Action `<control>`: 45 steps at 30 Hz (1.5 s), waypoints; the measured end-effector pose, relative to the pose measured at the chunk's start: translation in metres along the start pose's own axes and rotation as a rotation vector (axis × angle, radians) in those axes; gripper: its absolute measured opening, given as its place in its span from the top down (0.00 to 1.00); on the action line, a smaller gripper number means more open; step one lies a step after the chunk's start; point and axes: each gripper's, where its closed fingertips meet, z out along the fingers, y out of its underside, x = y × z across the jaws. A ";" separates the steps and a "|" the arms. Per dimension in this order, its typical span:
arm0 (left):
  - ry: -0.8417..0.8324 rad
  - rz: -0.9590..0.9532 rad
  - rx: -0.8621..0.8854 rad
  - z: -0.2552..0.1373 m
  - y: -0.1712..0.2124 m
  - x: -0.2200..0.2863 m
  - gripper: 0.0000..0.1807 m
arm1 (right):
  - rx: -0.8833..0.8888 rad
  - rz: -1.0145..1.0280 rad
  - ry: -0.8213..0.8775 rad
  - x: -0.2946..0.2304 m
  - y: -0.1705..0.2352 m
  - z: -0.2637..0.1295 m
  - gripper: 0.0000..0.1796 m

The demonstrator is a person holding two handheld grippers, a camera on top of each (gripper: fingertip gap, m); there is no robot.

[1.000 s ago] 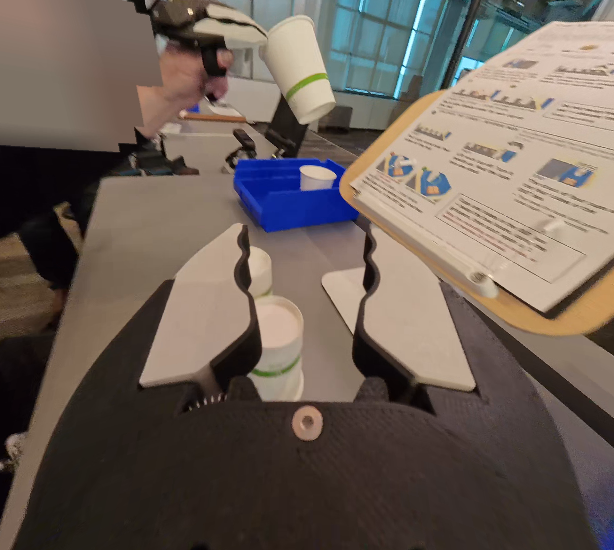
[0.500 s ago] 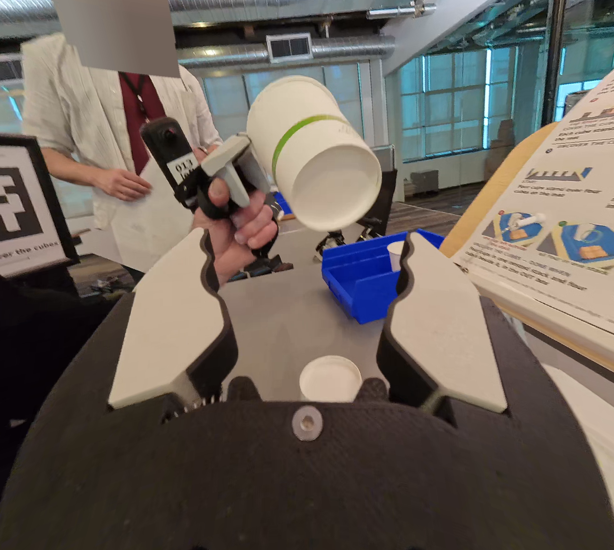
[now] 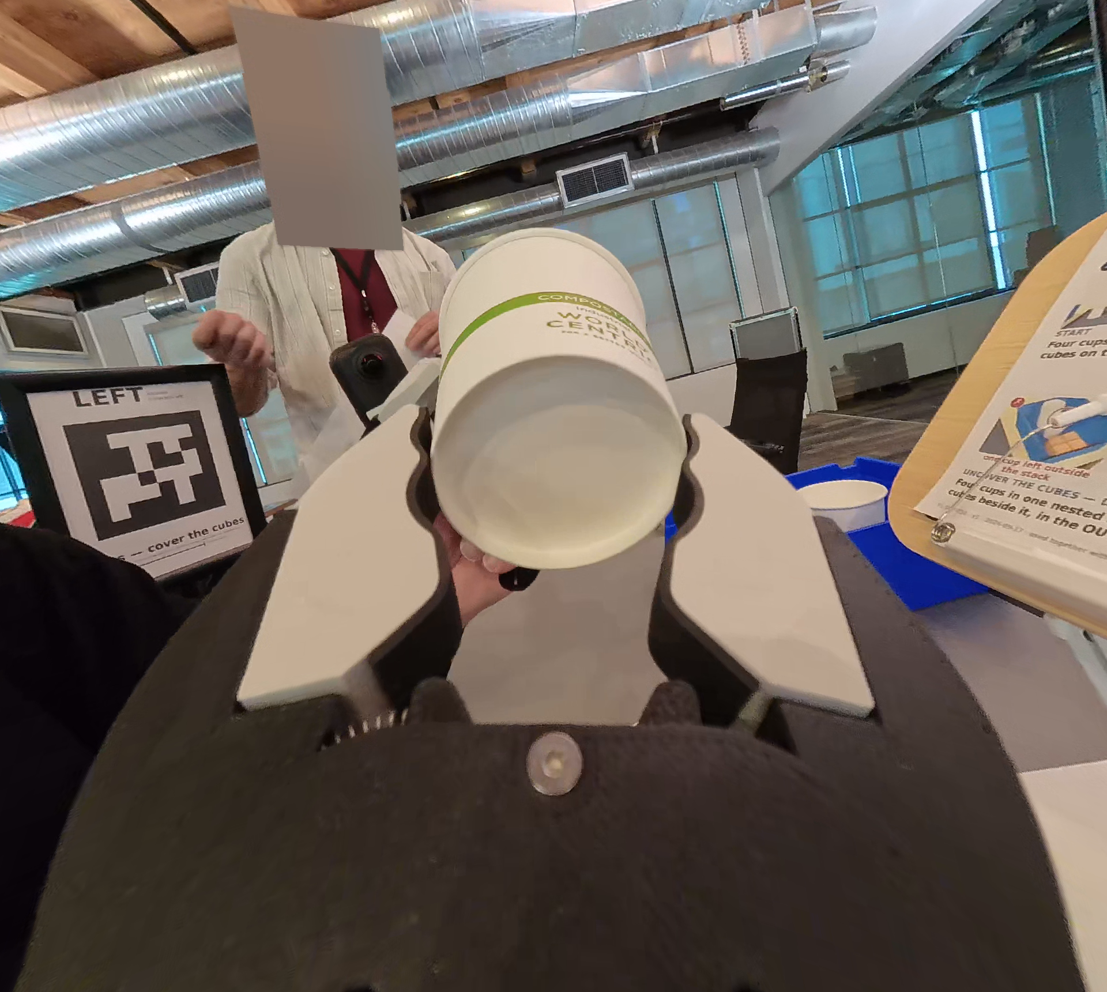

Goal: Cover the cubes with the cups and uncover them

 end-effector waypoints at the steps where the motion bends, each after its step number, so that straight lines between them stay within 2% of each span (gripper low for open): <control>1: 0.005 -0.008 0.002 0.000 0.001 0.000 0.99 | 0.001 0.001 -0.001 0.000 -0.001 -0.001 0.56; 7: 0.027 0.000 -0.010 0.004 0.003 0.004 0.97 | -0.011 -0.024 0.022 0.003 -0.011 -0.010 0.57; 9: 0.012 0.014 0.003 -0.001 0.000 -0.001 0.93 | -0.054 -0.053 0.048 0.006 -0.017 -0.018 0.57; 11: -0.013 0.045 -0.008 -0.008 -0.002 -0.009 0.94 | -0.119 -0.098 0.076 0.009 -0.024 -0.030 0.57; 12: -0.015 0.060 -0.024 -0.013 -0.001 -0.012 1.00 | -0.169 -0.127 0.095 0.010 -0.027 -0.037 0.57; 20: -0.097 0.091 -0.166 -0.041 0.021 -0.038 1.00 | -0.755 -0.355 0.228 0.018 -0.026 -0.103 0.57; 28: -0.122 0.081 -0.240 -0.049 0.043 -0.046 1.00 | -1.232 -0.381 0.302 0.026 0.002 -0.156 0.57; 35: -0.128 0.095 -0.273 -0.052 0.051 -0.046 1.00 | -1.519 -0.302 0.302 0.036 0.046 -0.182 0.57; 45: -0.130 0.102 -0.293 -0.055 0.056 -0.046 1.00 | -1.716 -0.243 0.280 0.049 0.092 -0.195 0.56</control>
